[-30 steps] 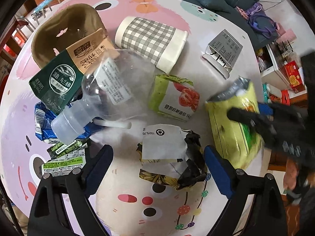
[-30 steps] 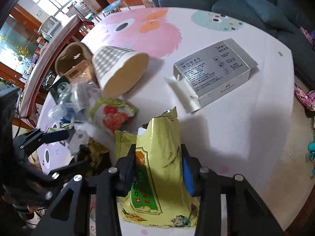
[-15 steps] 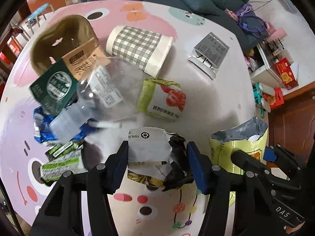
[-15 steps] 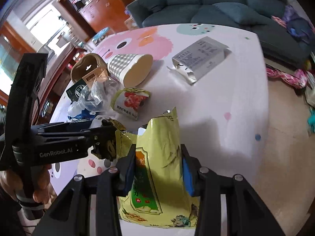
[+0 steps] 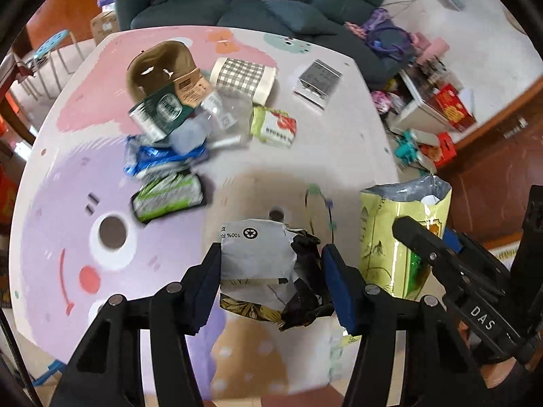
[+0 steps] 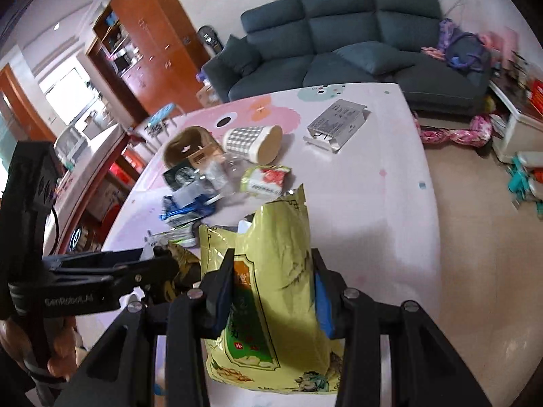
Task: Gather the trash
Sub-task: 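Carry the yellow-green bag and white tissue toward the trash bin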
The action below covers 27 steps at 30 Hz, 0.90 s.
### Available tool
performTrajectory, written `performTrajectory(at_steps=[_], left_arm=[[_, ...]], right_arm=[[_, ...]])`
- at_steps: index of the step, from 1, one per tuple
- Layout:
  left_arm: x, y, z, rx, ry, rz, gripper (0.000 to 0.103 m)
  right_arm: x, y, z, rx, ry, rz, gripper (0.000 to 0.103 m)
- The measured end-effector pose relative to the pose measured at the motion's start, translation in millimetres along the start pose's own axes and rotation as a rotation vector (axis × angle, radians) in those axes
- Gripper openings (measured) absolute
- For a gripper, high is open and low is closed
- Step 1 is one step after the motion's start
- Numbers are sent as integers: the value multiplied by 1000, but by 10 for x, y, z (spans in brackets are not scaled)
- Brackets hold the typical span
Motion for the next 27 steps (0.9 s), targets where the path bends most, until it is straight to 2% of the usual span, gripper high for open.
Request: performTrajectory(at_steps=[7,13,21,27], left_arm=[[476,-805,380,-128,-52,1,57],[720,-1431,760,-227,-61,12,57],[589,-2214,1085,-269,-54,121,57],[317,-2694,1168,-258,-53,184,57]], right_arm=[[249,-783,645,-123,-39,-50,41],[300,-1486,1225,-212,-79,-84,41],[172,-2266,1597,-293,-101,-17,41],[-37,-2733,1561,-328,-142,50,41]])
Point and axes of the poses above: each gripper's, at about its wrist camera, not at the fingertips, and x roughly against the way its jaws point, z to its left, y to its top, the point moved 9 cm from there along -x, roughly the way its jaws point, and after that the axes turned 11 degrees about z, right-handed, at the moved point
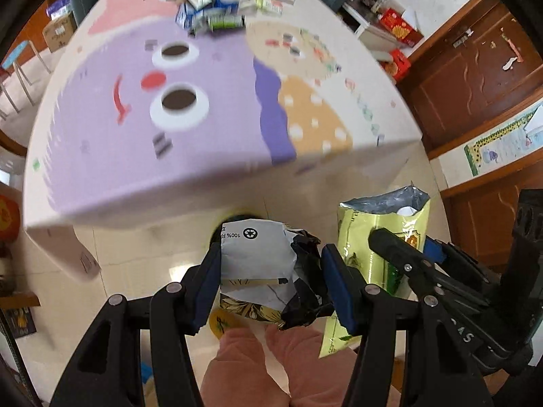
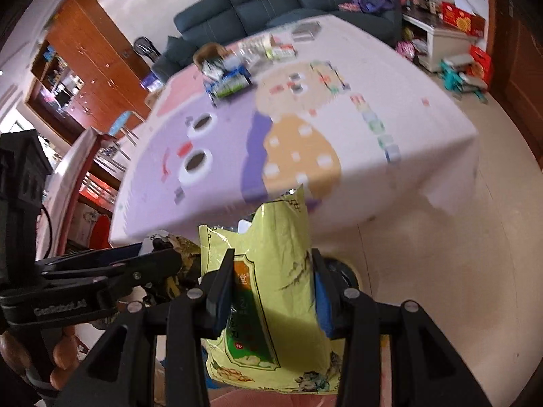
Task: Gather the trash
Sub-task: 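Carry the yellow-green bag and white tissue toward the trash bin, then open both tools over the bin to drop bag and tissue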
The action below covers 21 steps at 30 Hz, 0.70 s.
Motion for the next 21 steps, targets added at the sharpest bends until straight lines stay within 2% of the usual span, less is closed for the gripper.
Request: performTrajectory(at_steps=[6,11,16,21], left_arm=[[-542,-225,114,78,9,57,57],[-1157,-324,332,164,35,75,57],[-1943,-247,573,220,74,67,57],[-2720,-92,760,248,71,55,57]], right_arm=[[-554,-381,-306,-36,-35,72,41],[-1173,-515,-556,-33,-37,92,42],[-1909,-502,-847,-34,-43,78,42],[-2765,-480,-1154,-38,-61,67,42]])
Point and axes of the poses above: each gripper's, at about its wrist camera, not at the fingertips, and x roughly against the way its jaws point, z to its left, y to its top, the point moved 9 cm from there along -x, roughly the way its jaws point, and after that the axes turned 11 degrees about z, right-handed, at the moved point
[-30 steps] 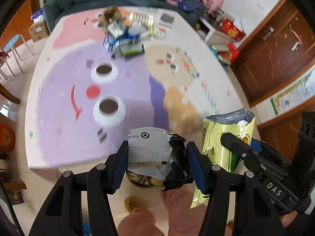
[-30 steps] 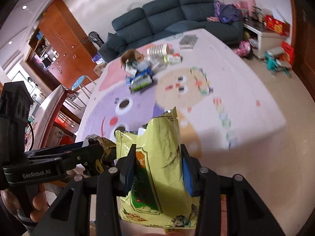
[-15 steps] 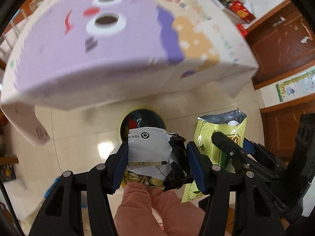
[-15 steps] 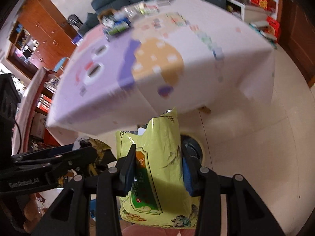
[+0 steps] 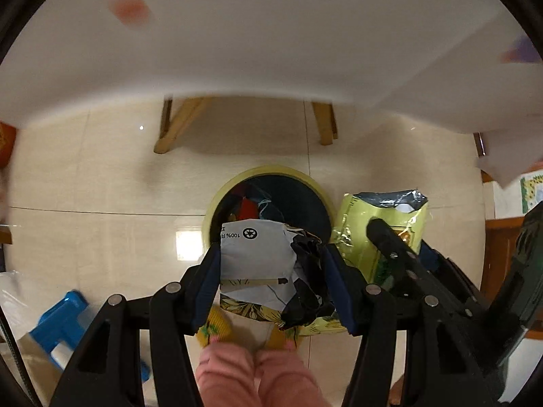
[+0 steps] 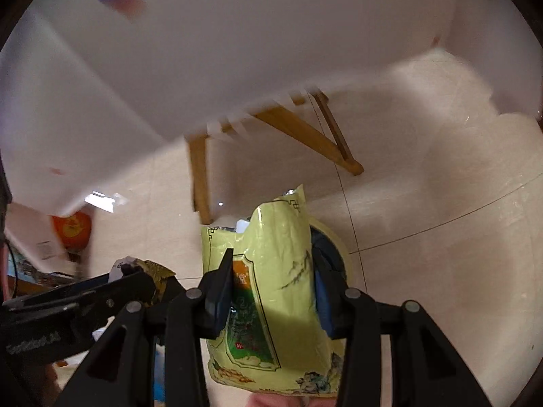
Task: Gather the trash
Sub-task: 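Open both tools over the bin to drop bag and tissue, then raise both tools from the bin back toward the table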
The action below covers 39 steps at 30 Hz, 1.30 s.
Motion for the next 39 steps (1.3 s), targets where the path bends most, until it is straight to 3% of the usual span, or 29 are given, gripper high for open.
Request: performTrajectory(at_steps=[7,9,10,17,28,34,39], left_arm=[[-842,245,77,-14,26,-16,59],[-1037,266,109,-14,44,-3,60],[-1134,270,128,-10,50,5,61],[-1328,292,194,-5,93,12,67],[-1123,268,241,-19,112,-2,69],[-707,150,151,-13,121,-12,69],[-151,-22,36,15,92,-23,79]], right_arm=[[-971,-4,-227,-12,15,19,45],[-1223,-72,-285,-23,12,67,52],[-1283,-60,-314,-26,10,73,57],[-1322,-66,-319,-13,-4,40,62],[-1139,-74,-325,-13,-16,46,62],[-721,-106,-294,-24,-10,53,62],[-86,-128,-210,-39,14,43,62]])
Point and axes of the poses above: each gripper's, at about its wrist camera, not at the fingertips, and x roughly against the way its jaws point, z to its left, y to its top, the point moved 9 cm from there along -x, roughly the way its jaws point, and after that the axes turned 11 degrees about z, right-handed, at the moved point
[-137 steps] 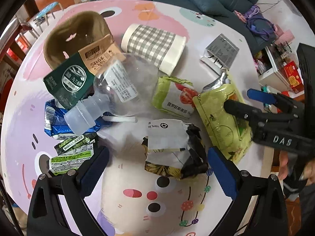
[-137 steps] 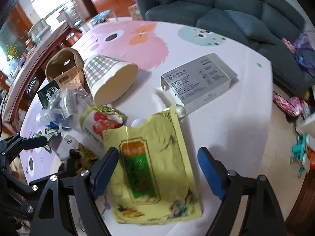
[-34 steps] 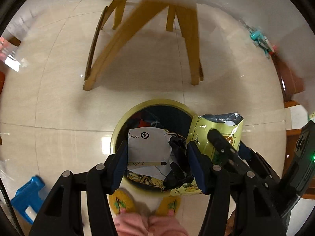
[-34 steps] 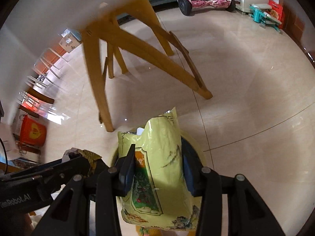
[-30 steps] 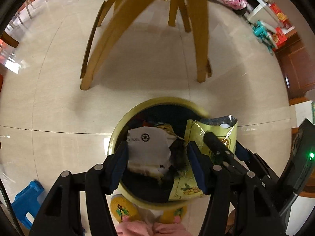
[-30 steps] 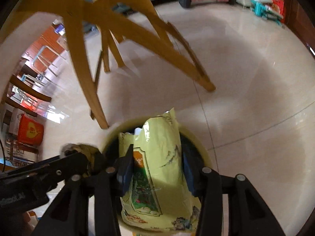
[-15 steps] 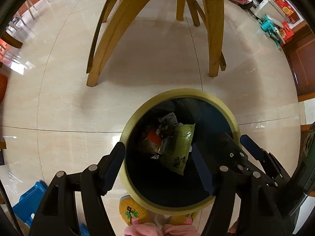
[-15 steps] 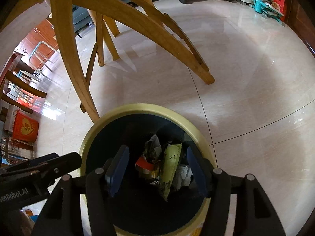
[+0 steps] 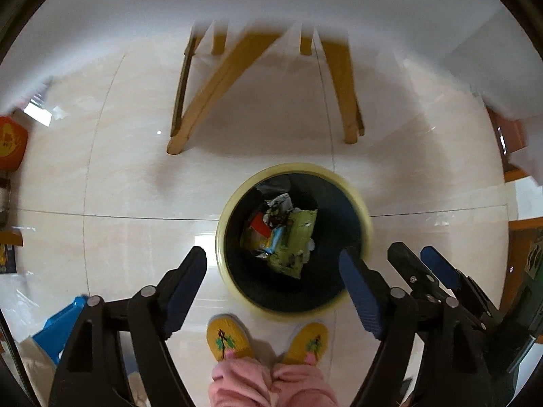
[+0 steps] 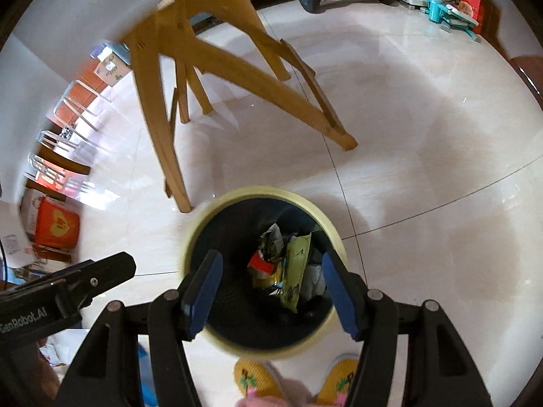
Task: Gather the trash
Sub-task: 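Raise both tools from the bin back toward the table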
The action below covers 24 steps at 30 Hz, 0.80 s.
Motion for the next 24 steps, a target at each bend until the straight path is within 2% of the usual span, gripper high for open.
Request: performTrajectory(at_steps=[14,24], left_arm=[[1778,-339,-187,-50,-37,-90,80],[3186,-315,-245,-129,-32,-242,80]], right_arm=[[1787,-59,539,13,74,-79,62],[2969,115,1063,78,83,-203,62]])
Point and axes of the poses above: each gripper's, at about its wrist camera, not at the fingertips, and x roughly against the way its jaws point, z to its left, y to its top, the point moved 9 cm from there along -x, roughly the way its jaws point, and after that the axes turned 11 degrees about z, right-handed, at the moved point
